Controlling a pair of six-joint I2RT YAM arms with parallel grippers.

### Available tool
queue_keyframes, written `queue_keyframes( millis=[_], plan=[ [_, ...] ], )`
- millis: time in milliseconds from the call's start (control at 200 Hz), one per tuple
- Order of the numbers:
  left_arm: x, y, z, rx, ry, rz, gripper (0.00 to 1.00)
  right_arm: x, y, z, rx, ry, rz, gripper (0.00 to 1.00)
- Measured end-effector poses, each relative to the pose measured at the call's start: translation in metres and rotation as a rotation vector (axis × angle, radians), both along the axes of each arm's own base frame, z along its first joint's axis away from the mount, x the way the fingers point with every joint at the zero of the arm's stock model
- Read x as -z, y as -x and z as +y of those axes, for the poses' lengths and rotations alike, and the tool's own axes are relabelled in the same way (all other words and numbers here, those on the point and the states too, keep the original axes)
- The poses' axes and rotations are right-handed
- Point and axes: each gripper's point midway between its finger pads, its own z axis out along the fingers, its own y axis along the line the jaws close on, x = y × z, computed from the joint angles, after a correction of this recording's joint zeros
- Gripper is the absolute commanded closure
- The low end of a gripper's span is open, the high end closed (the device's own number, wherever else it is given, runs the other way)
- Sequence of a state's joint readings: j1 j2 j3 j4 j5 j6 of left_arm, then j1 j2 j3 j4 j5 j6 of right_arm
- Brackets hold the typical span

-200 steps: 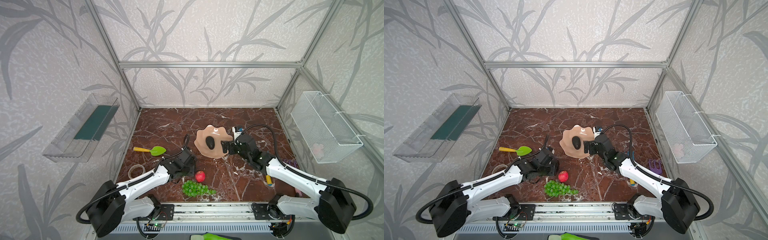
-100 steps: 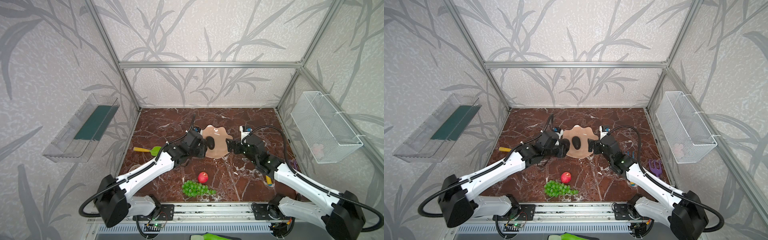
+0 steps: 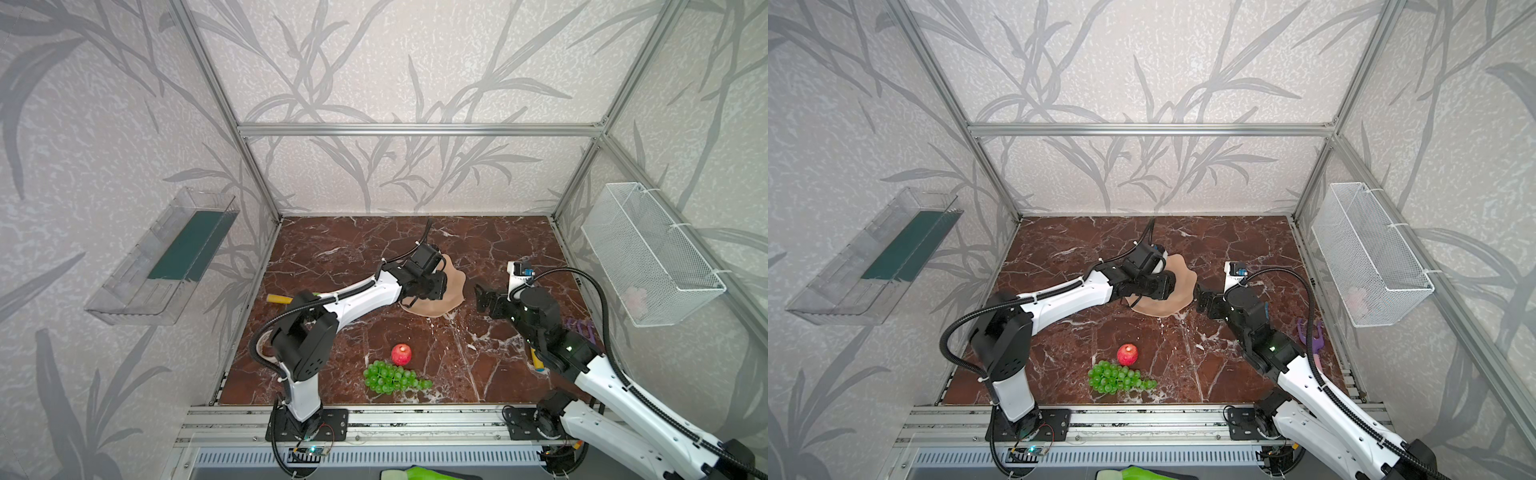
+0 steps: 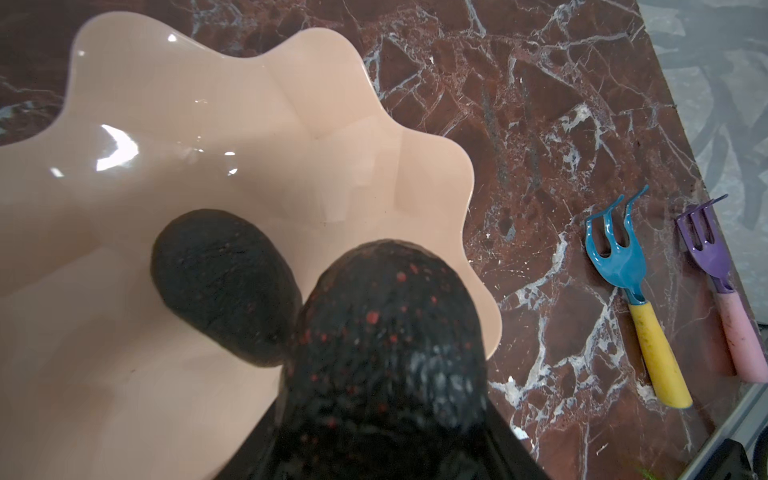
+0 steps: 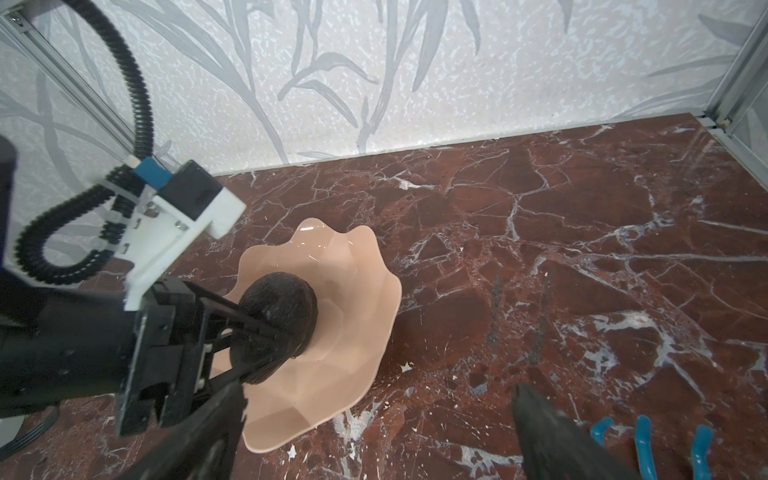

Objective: Place and organize the fake fruits in the fruit bowl
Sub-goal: 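Place the avocado in the bowl with the left gripper while the right gripper withdraws, then lower the right gripper onto the red apple and grasp it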

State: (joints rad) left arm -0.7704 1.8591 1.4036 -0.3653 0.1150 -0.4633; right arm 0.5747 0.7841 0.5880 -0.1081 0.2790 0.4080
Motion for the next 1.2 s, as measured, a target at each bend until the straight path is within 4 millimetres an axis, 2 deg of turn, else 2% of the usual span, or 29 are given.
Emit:
queue_keyframes(
  millis=[260, 415, 515, 755, 925, 1020, 1085, 1149, 1199],
  plan=[
    [0.028, -0.019, -0.016, -0.007, -0.038, 0.024, 0.47, 0.005, 0.003, -0.004, 0.006, -0.003, 0.019, 0.01],
    [0.043, -0.025, -0.016, -0.021, -0.081, 0.040, 0.46, 0.005, 0.005, -0.006, 0.007, -0.005, 0.018, 0.01],
    [0.051, -0.025, -0.014, -0.027, -0.103, 0.049, 0.42, 0.005, 0.006, -0.007, 0.006, -0.007, 0.019, 0.01],
    [0.057, -0.025, -0.009, -0.041, -0.134, 0.058, 0.25, 0.005, 0.007, -0.009, 0.008, -0.005, 0.022, 0.01],
    [0.056, -0.026, -0.008, -0.043, -0.134, 0.057, 0.24, 0.006, 0.008, -0.008, 0.001, 0.000, 0.026, 0.00],
    [0.050, -0.030, -0.005, -0.057, -0.122, 0.052, 0.24, 0.009, 0.008, -0.004, -0.021, 0.010, 0.043, 0.02],
    [0.037, -0.031, -0.002, -0.067, -0.100, 0.032, 0.24, 0.013, 0.006, 0.003, -0.052, 0.021, 0.075, 0.04],
    [0.015, -0.031, 0.008, -0.088, -0.070, -0.001, 0.23, 0.016, 0.004, 0.014, -0.091, 0.028, 0.107, 0.05],
    [-0.011, -0.031, 0.022, -0.116, -0.042, -0.049, 0.21, 0.020, 0.005, 0.026, -0.127, 0.039, 0.135, 0.05]
  ],
)
